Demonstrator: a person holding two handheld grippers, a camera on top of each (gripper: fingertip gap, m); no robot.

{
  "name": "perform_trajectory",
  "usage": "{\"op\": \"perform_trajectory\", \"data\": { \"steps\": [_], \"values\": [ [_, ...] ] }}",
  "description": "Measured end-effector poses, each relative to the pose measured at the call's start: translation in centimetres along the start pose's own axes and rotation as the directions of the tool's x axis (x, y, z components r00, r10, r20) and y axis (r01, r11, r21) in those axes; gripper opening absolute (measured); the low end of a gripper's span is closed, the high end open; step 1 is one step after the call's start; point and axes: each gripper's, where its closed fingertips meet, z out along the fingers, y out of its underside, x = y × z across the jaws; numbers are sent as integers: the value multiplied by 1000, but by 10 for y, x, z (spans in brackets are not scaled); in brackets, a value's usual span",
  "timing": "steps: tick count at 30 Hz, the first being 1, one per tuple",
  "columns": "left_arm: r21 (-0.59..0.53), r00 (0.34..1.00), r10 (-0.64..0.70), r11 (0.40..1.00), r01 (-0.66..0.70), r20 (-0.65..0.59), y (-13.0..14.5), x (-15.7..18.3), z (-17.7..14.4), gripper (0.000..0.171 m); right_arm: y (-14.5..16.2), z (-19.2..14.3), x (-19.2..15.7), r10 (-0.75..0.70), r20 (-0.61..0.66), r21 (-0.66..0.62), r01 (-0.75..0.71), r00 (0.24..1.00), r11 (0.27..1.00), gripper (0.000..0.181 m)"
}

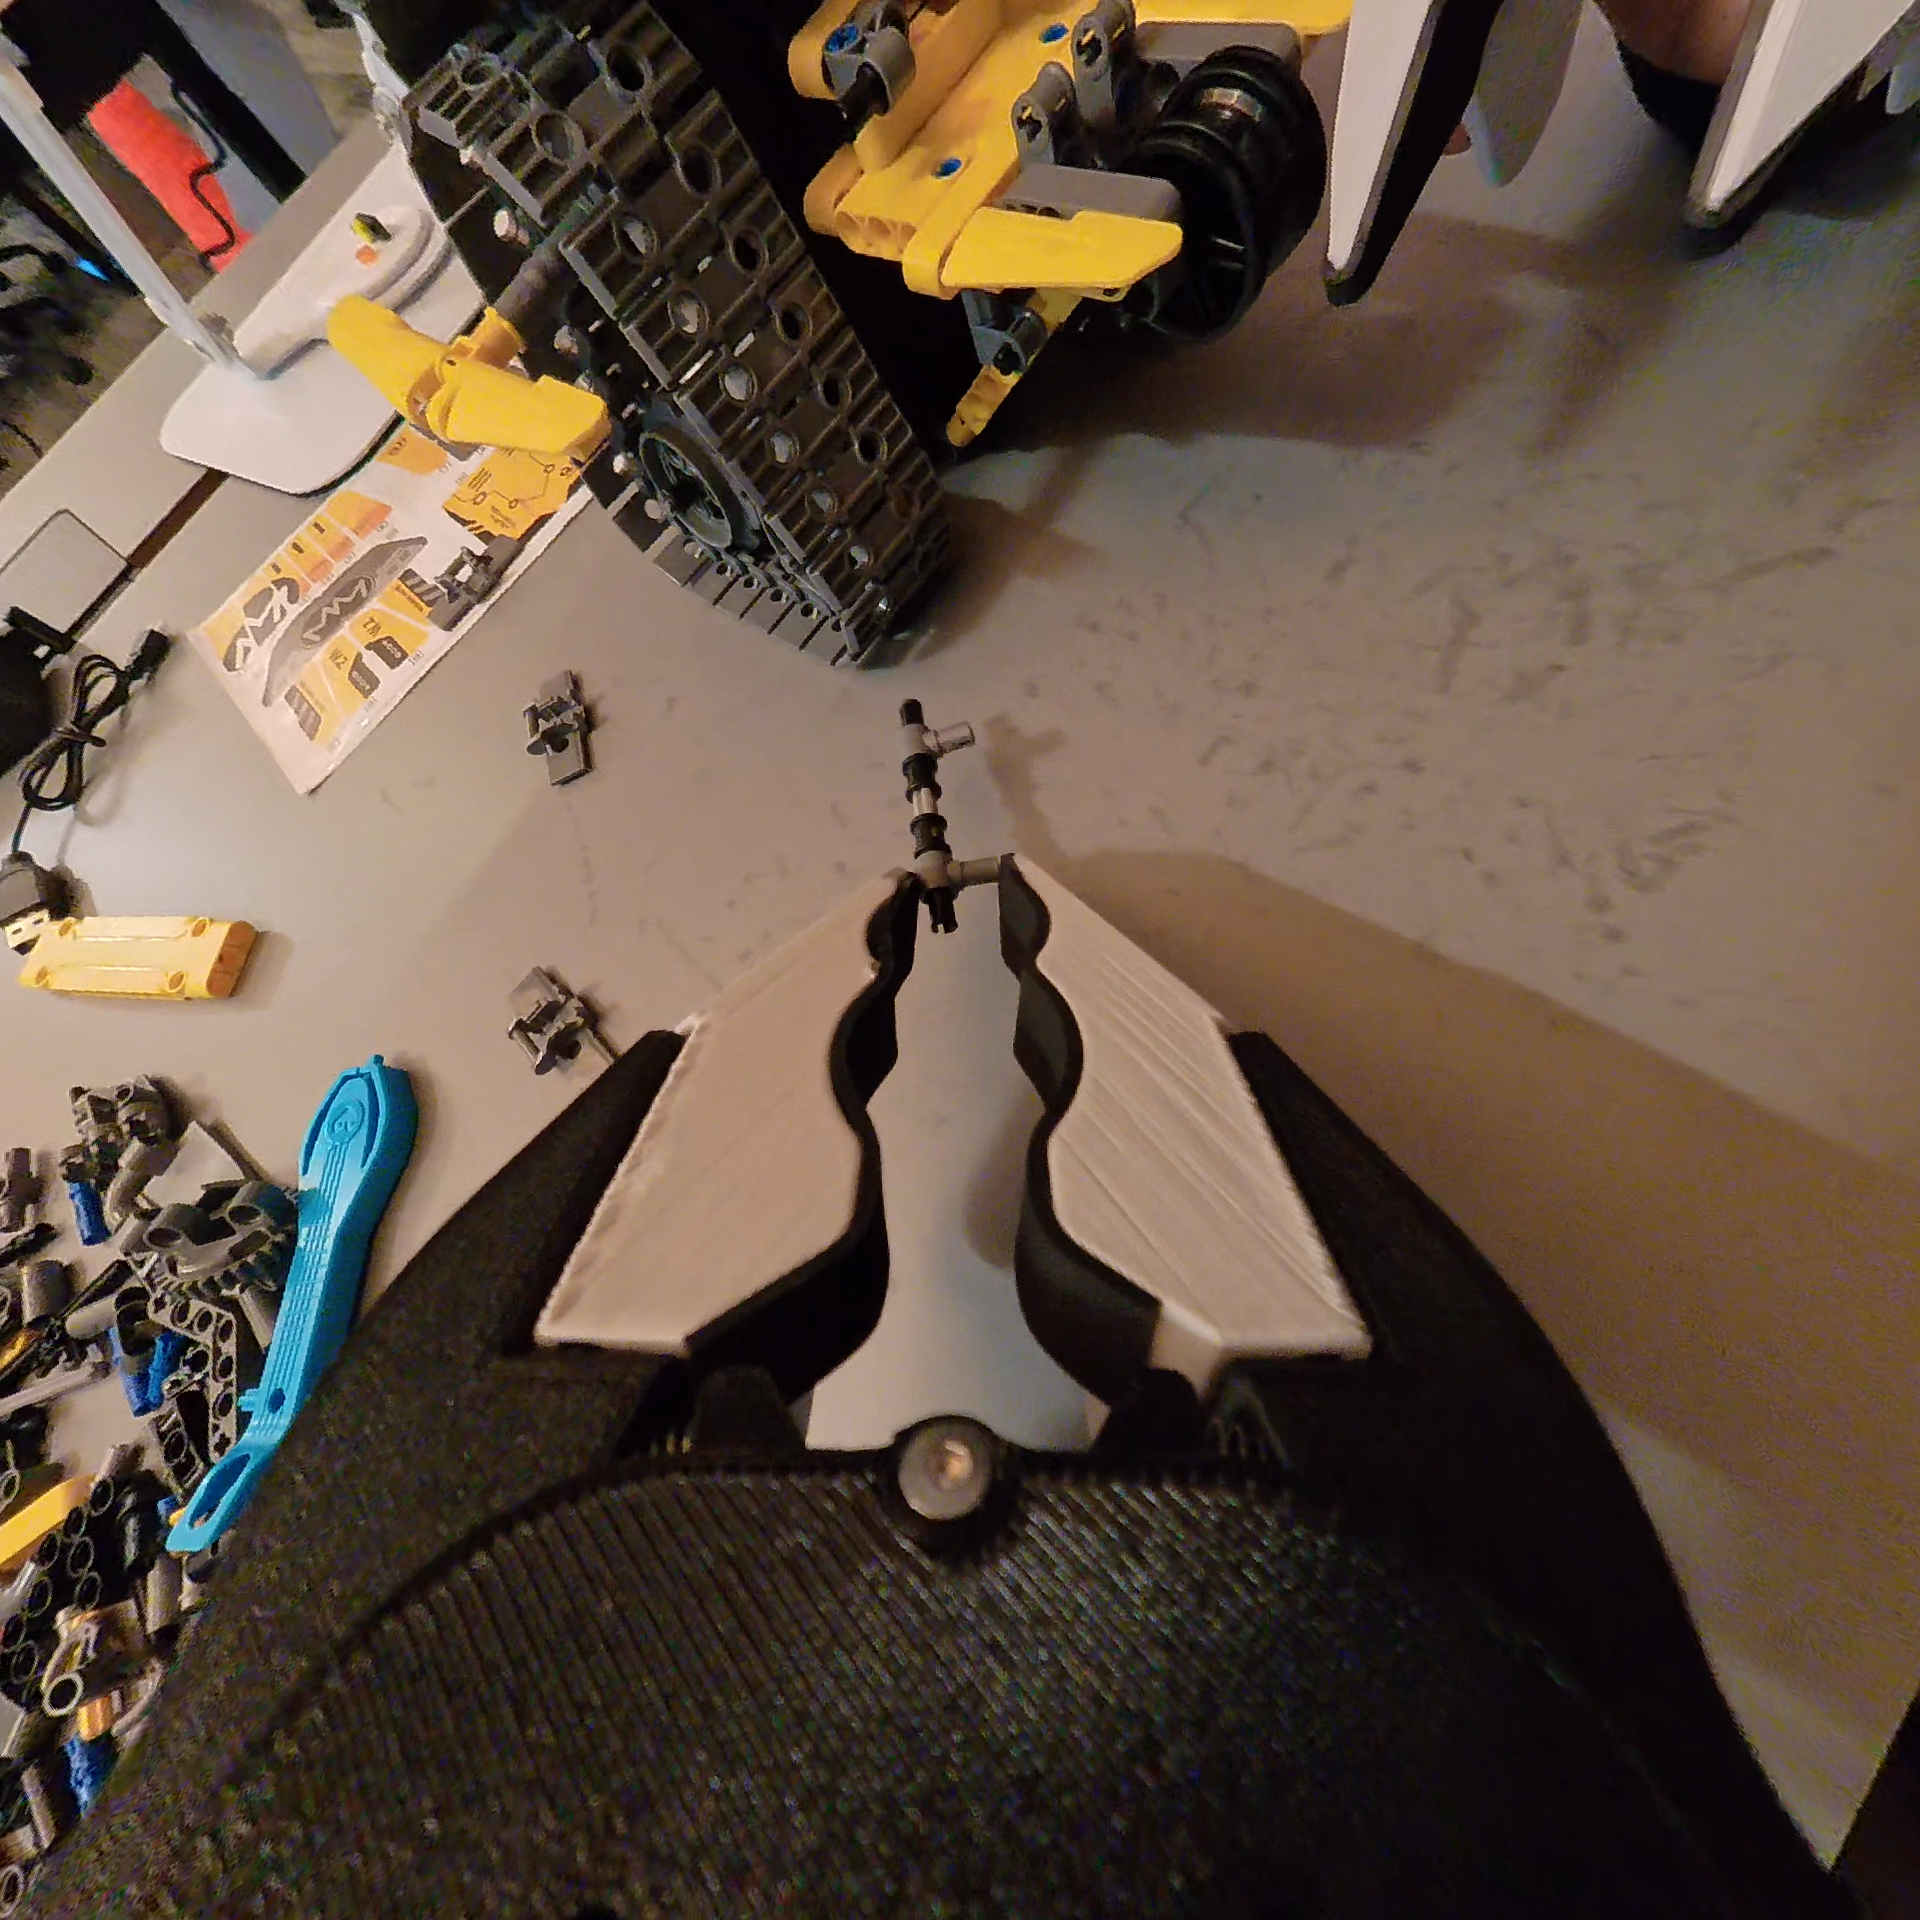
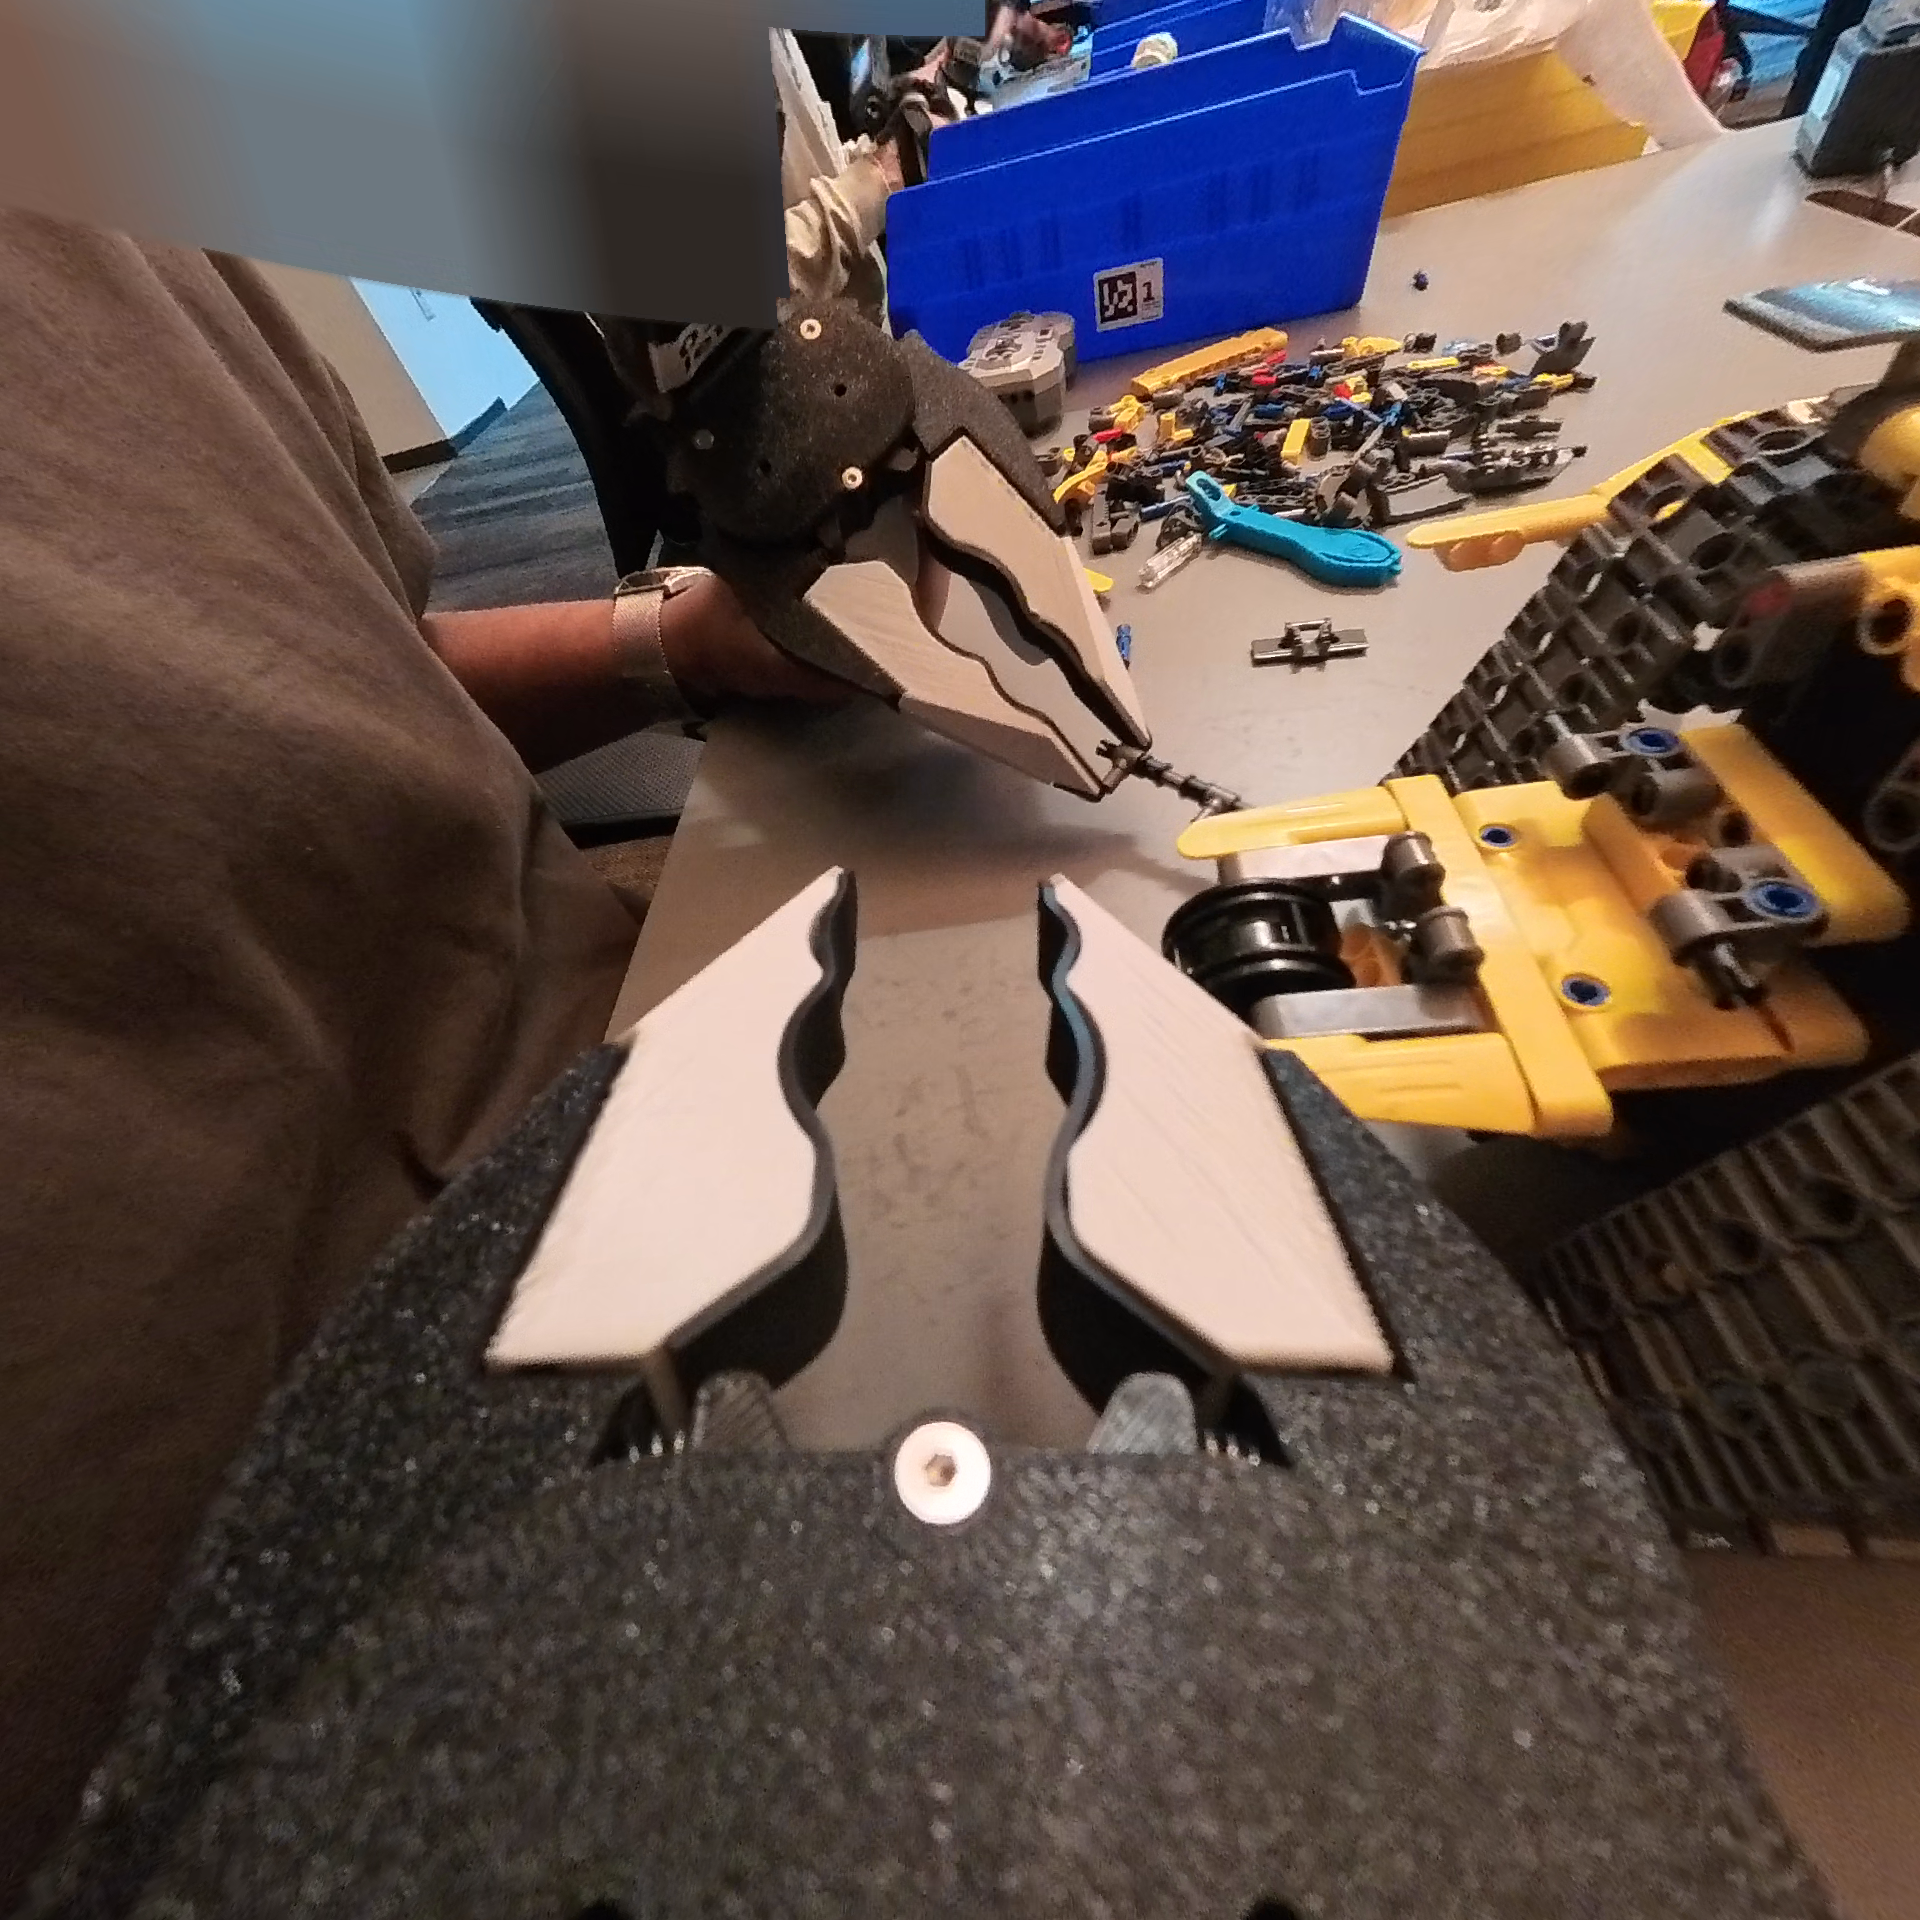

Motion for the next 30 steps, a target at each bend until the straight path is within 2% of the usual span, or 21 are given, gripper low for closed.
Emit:
{"op": "perform_trajectory", "data": {
  "steps": [8, 11, 16, 23, 30],
  "values": [
    [19, 998, 41, 999, -40, -38, -2, 9, -2, 14, 6, 2, -3, -53, -12, -43, 53, 999, 998, 34],
    [11, 993, 73, 997, -72, -98, -1, 21, -2, 14, 11, 4, -5, -85, -19, -79, 83, 996, 993, 34],
    [-15, 954, 49, 998, -56, -296, -4, 65, -6, 14, 20, 10, -5, -99, -26, -133, 95, 995, 987, 34],
    [-10, 921, 50, 998, -59, -387, -9, 89, -11, 14, 38, 19, -7, -134, -28, -249, 123, 991, 961, 34],
    [-41, 896, 43, 997, -68, -442, -5, 97, -10, 14, 61, 28, -14, -194, 3, -387, 180, 981, 904, 24]
  ]
}}
